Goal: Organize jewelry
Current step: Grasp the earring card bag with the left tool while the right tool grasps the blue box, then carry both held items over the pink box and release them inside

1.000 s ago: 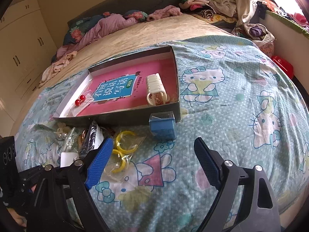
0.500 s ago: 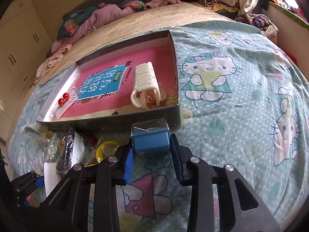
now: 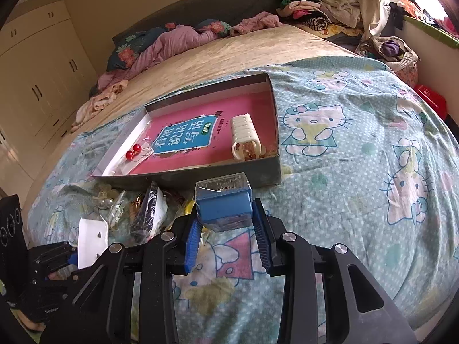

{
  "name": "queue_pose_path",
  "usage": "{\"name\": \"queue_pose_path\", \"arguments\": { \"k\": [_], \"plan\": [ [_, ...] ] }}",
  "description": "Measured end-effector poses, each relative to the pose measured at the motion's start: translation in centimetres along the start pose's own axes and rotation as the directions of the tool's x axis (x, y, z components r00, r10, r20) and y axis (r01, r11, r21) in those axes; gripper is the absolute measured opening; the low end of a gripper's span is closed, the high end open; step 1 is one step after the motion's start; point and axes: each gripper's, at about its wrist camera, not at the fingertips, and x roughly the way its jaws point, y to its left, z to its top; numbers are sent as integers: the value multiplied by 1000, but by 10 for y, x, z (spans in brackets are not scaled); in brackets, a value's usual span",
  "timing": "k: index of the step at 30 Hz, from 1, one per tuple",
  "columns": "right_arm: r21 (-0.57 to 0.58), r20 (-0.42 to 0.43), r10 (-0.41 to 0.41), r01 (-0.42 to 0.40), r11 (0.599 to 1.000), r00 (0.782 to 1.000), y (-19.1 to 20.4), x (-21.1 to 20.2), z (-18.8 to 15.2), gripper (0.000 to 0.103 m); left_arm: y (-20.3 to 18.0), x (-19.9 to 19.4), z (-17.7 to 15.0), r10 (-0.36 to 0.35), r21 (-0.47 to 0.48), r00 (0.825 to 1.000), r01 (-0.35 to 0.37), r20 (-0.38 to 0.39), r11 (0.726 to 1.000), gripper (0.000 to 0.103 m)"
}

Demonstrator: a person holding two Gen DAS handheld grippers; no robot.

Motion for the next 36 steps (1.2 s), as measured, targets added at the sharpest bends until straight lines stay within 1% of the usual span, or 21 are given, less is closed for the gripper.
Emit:
{"name": "queue_pose_path", "arguments": {
  "k": [9, 17, 30, 36],
  "plan": [
    [-40, 30, 32, -30, 999, 999, 22, -19, 2, 32, 9, -19, 13, 29, -9, 999, -29, 43, 1000, 21],
    [-64, 52, 47, -43, 997, 998, 36, -24, 10, 32, 24, -30, 27, 67, -26, 995, -65, 76, 998, 21],
    [-118, 64, 68, -60, 991, 996, 58, -21, 26, 32, 37, -31, 52, 106, -14, 988, -105, 112, 994, 21],
    [-137, 66, 75, -65, 988, 995, 65, -18, 34, 32, 41, -27, 61, 119, -9, 986, -119, 115, 993, 21]
  ]
}}
